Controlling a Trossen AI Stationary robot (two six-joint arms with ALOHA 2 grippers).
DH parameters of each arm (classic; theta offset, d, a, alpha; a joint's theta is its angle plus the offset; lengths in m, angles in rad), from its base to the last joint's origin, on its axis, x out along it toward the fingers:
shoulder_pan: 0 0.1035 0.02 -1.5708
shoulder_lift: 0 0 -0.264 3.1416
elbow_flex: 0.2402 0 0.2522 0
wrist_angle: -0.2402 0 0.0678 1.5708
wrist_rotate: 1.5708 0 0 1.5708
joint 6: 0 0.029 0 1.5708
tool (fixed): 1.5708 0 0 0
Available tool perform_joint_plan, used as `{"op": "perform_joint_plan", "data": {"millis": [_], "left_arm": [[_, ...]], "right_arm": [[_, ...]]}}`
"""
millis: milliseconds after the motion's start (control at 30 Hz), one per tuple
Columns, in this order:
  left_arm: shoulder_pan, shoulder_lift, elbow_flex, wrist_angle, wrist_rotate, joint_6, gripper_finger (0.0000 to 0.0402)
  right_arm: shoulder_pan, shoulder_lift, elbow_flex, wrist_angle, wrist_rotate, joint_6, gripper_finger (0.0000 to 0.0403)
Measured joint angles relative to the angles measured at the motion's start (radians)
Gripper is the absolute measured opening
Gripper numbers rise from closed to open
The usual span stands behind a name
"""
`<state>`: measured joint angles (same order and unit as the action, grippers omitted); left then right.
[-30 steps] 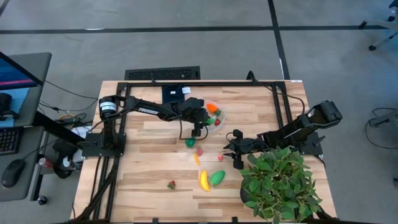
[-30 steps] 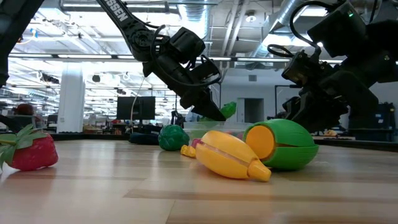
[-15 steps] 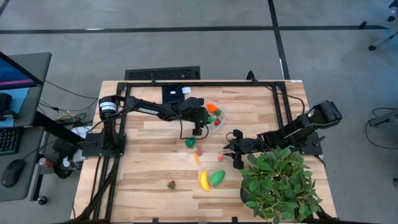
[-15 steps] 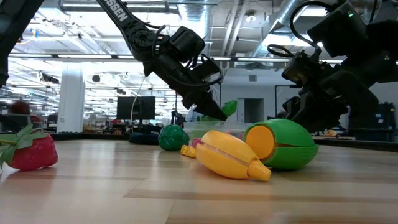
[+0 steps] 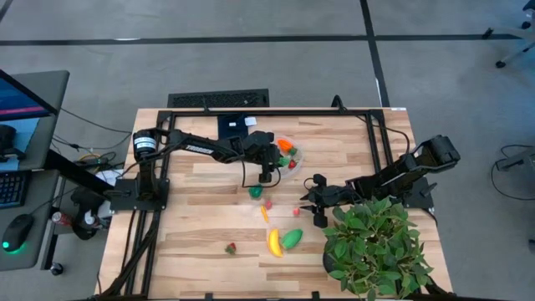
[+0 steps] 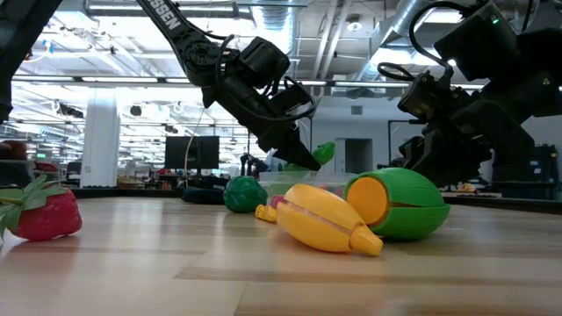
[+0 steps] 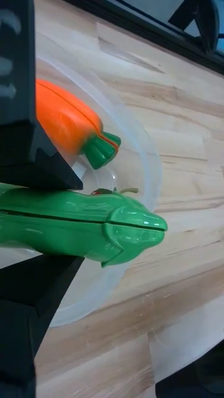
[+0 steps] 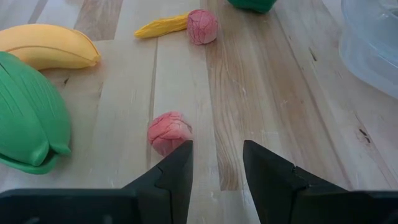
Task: Pick and placing Produce into tupperware
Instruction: Put the green peas into the transparent container
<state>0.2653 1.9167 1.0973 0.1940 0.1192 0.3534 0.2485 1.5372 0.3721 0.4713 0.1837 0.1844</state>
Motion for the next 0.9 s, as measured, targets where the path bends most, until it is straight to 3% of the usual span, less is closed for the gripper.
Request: {"op": "perform_joint_plan", "data": {"millis": [900], "left_arm": [[0.0,0.0,0.0,-0.001,-0.006,0.027,0.0149]], "right_arm": [[0.0,0.0,0.0,0.0,0.0,0.0,0.0133]]}}
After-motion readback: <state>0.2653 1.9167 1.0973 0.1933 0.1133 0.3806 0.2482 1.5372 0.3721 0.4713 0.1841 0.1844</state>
